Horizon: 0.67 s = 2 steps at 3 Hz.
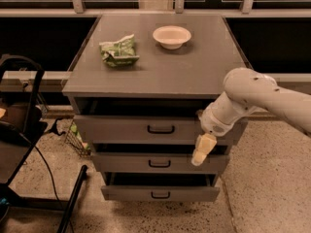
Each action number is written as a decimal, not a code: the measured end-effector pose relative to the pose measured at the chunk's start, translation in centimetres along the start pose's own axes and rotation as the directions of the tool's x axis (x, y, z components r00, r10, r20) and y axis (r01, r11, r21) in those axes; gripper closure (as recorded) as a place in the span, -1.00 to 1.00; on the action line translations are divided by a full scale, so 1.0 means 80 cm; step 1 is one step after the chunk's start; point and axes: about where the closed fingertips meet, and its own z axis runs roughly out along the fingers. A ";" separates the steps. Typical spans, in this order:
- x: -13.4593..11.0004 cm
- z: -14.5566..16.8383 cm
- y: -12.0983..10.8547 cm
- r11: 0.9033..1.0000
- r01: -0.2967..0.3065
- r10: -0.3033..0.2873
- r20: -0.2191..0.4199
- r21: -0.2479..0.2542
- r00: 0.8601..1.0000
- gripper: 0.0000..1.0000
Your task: Open top drawer
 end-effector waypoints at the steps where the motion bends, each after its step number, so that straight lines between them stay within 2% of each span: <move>1: -0.001 -0.003 0.002 1.000 -0.005 0.005 0.003 -0.009 1.000 -1.00; 2: 0.000 -0.006 0.012 0.999 -0.025 0.026 0.014 -0.044 1.000 -1.00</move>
Offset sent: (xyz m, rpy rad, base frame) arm -0.0680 -0.0032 0.0021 0.1677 0.3123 -0.0462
